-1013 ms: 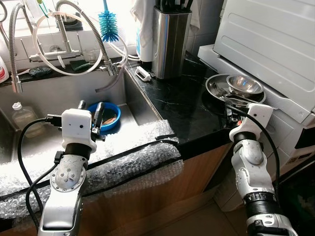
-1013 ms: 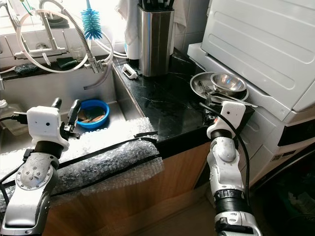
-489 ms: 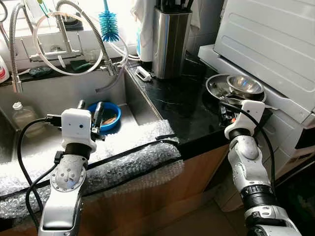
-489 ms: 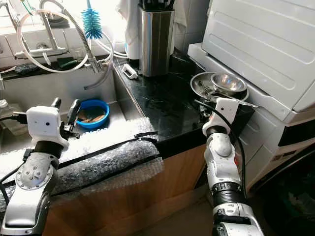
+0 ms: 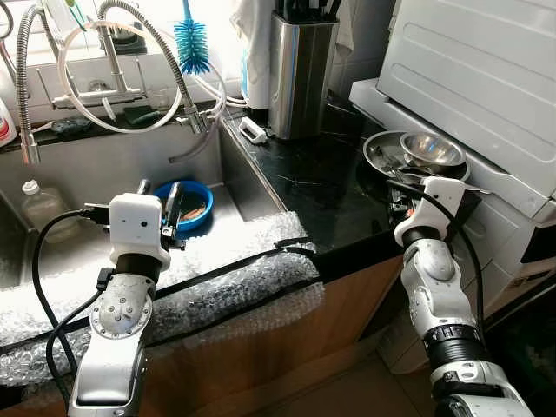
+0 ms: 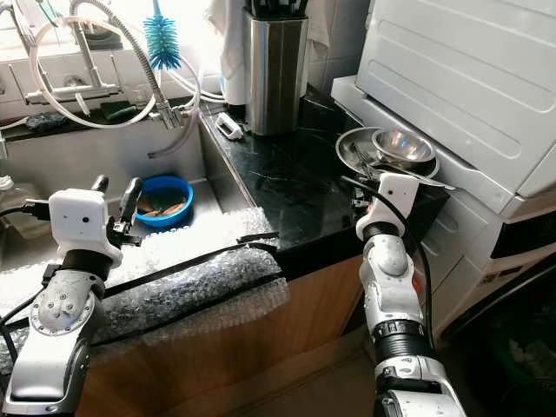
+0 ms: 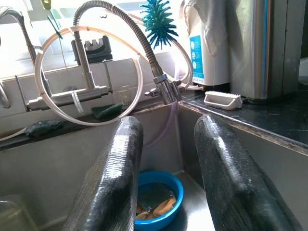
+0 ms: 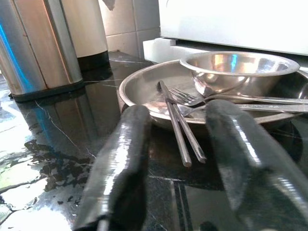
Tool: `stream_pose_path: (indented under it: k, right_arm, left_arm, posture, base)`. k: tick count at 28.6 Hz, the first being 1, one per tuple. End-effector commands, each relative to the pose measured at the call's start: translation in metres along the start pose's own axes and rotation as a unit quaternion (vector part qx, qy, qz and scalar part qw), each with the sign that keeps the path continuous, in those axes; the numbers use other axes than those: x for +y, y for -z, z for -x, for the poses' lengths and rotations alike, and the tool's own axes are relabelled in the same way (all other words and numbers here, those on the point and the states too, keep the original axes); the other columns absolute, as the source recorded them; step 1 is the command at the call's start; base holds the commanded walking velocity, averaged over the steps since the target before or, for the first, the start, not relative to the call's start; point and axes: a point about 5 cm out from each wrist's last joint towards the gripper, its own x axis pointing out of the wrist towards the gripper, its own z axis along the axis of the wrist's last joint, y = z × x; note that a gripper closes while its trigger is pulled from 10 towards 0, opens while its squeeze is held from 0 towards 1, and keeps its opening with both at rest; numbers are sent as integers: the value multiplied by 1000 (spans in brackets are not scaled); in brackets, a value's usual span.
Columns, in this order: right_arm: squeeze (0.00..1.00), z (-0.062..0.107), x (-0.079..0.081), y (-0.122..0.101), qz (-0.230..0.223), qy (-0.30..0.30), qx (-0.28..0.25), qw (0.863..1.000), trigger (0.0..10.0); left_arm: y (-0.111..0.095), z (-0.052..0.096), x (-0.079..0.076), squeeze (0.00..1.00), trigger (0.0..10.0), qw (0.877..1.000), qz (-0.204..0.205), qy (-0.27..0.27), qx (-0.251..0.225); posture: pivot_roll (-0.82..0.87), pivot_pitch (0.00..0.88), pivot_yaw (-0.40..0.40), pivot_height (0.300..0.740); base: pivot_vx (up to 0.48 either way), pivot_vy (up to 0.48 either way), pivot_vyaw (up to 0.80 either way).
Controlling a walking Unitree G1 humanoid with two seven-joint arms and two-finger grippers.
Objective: Kitchen organization
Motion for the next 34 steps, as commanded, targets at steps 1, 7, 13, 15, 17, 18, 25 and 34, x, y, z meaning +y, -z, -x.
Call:
stream_pose_path:
  k: [1, 7, 13, 15, 17, 18, 25, 34]
  right_arm:
    - [0, -3, 2, -3, 1, -5, -4, 1000, 0]
    - [0, -4, 3, -4, 2, -7, -3, 1000, 0]
    - [0, -4, 3, -4, 2, -6, -3, 1000, 0]
    - [0, -4, 3, -5, 0, -5, -9, 1000, 0]
    - [0, -4, 3, -7, -5, -4, -14, 1000, 0]
    - [0, -4, 3, -7, -5, -4, -14, 1000, 0]
    - [0, -6, 8, -15, -13, -16, -31, 999, 0]
    - [0, -7, 18, -34, -34, -48, -84, 995, 0]
  left_arm:
    - [-4, -3, -1, 0, 10000, 1000, -5, -1, -13]
    - [-4, -4, -1, 0, 10000, 1000, -4, -1, -14]
    - [-4, -4, -1, 0, 10000, 1000, -4, -1, -15]
    - [-4, -4, -2, 0, 10000, 1000, -4, 0, -14]
    - [-4, -4, -1, 0, 10000, 1000, -4, 0, -15]
    - [-4, -4, -1, 0, 10000, 1000, -4, 0, -15]
    - [-5, -4, -1, 0, 10000, 1000, -5, -2, -17]
    - [-6, -5, 0, 0, 10000, 1000, -5, -7, -22]
  posture:
    - [0, 0, -62, 740]
    - [1, 0, -63, 740]
    - [-1, 0, -61, 740]
    - [-1, 0, -62, 740]
    - [-3, 0, -62, 740]
    - [-3, 0, -62, 740]
    - [1, 0, -63, 740]
    - [1, 0, -65, 740]
  base:
    - [0, 0, 0]
    - [0, 0, 0]
    - [0, 0, 0]
    - [0, 0, 0]
    - [0, 0, 0]
    - [0, 0, 0]
    - [0, 0, 0]
    - [0, 0, 0]
